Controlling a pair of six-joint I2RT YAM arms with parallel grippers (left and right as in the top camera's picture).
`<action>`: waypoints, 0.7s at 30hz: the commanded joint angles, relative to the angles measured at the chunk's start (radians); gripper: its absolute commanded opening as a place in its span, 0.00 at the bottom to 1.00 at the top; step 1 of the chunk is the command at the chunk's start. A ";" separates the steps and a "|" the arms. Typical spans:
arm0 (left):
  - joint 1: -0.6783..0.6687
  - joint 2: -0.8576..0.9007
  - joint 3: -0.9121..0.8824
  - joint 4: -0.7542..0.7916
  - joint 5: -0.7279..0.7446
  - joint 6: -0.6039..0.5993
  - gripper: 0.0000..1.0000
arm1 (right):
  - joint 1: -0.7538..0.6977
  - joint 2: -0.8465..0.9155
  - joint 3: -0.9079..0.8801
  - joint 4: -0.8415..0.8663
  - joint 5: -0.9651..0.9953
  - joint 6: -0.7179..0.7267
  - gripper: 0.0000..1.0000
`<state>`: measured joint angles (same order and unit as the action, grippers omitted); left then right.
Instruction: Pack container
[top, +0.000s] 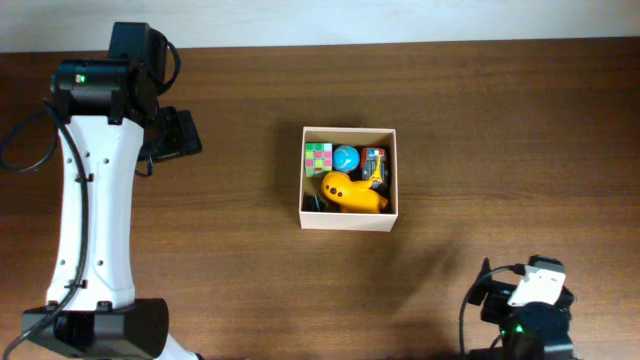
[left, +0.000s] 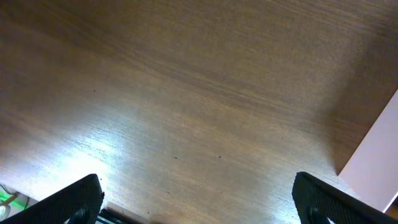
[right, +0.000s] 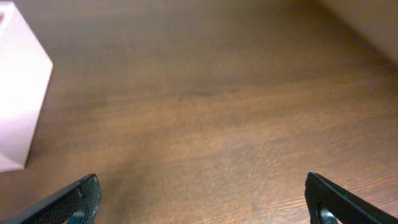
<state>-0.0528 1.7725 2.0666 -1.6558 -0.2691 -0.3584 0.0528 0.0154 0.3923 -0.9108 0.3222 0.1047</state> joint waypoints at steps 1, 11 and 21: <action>0.003 -0.020 0.013 0.001 0.000 0.012 0.99 | -0.010 -0.012 -0.046 0.016 -0.020 0.008 0.99; 0.003 -0.020 0.013 0.001 0.000 0.012 0.99 | -0.010 -0.012 -0.121 0.018 -0.049 0.008 0.99; 0.003 -0.020 0.013 0.001 0.000 0.012 0.99 | -0.010 -0.012 -0.125 0.018 -0.049 0.008 0.99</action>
<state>-0.0528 1.7725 2.0666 -1.6558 -0.2691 -0.3584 0.0525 0.0154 0.2764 -0.8963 0.2821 0.1059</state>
